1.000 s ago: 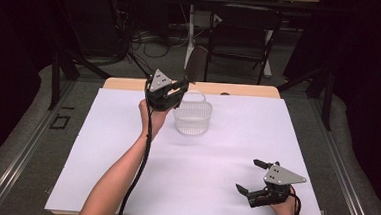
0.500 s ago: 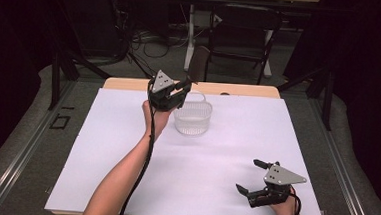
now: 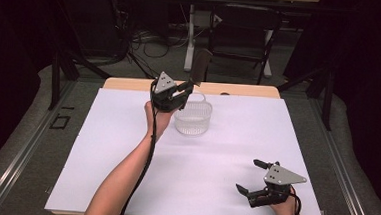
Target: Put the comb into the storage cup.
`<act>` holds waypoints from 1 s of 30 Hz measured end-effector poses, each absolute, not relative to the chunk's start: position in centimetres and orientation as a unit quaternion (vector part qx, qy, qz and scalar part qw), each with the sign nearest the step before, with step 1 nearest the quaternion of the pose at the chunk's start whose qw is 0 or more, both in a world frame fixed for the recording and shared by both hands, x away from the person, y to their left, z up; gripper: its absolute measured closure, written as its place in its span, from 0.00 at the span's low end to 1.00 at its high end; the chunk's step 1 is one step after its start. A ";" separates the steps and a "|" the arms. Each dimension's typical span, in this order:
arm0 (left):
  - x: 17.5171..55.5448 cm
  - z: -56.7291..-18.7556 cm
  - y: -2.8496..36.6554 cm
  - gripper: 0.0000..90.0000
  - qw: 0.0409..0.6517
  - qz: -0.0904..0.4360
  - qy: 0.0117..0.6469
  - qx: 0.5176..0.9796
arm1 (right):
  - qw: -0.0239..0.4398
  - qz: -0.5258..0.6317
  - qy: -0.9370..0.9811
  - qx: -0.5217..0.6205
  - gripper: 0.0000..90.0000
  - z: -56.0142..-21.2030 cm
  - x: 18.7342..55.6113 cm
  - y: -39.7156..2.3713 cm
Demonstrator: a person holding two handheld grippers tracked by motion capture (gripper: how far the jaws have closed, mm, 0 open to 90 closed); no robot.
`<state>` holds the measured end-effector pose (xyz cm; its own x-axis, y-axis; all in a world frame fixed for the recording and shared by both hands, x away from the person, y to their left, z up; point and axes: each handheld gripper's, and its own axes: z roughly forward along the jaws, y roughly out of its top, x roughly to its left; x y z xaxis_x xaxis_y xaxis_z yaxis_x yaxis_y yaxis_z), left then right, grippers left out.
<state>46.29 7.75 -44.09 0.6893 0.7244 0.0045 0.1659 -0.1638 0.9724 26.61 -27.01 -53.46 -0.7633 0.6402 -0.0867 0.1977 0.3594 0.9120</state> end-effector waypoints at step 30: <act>46.6 -45.8 7.5 0.81 0.545 0.225 0.292 0.753 | 0.219 0.498 0.796 0.265 0.01 -53.4 26.6 -27.1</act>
